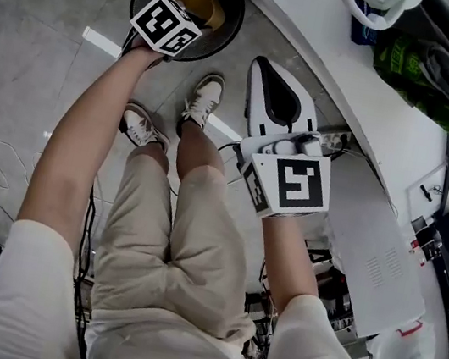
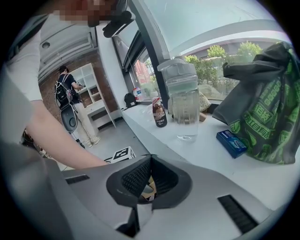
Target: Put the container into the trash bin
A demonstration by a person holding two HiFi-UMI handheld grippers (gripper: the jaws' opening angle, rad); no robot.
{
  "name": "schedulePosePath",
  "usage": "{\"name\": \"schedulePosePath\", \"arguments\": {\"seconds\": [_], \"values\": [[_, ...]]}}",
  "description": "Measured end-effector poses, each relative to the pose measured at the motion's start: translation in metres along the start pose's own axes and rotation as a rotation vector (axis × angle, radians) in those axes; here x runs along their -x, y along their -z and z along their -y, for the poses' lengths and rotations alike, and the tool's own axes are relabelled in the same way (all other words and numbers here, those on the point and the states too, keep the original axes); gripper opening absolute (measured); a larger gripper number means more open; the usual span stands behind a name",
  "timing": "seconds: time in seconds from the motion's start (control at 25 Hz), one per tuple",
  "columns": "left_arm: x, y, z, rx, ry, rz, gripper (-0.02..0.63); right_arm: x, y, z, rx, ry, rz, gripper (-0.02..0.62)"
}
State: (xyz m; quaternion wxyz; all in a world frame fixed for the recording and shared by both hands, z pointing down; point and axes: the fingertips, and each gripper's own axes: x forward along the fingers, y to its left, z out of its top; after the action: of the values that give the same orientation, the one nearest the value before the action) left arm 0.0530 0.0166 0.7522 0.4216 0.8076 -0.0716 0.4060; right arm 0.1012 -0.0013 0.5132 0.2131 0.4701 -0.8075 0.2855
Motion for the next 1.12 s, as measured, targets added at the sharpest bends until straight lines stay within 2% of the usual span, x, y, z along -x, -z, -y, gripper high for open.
{"name": "schedulePosePath", "arguments": {"seconds": [0.2,0.44,0.56,0.84,1.12], "values": [[-0.016,0.001,-0.011,0.004,0.0,-0.061,0.02,-0.003,0.014,0.008,-0.016,0.015,0.004,0.002],[-0.037,0.01,-0.022,0.078,0.027,-0.094,0.02,-0.006,0.027,0.021,-0.027,0.033,-0.006,0.002],[-0.046,0.016,-0.029,0.073,0.018,-0.131,0.021,-0.01,0.031,0.027,-0.035,0.041,-0.002,0.002],[-0.061,0.019,-0.046,0.076,-0.016,-0.142,0.021,-0.015,0.041,0.034,-0.041,0.037,-0.006,0.002],[-0.075,0.02,-0.049,0.115,0.025,-0.144,0.026,-0.021,0.051,0.039,-0.039,0.041,-0.012,0.002]]}}
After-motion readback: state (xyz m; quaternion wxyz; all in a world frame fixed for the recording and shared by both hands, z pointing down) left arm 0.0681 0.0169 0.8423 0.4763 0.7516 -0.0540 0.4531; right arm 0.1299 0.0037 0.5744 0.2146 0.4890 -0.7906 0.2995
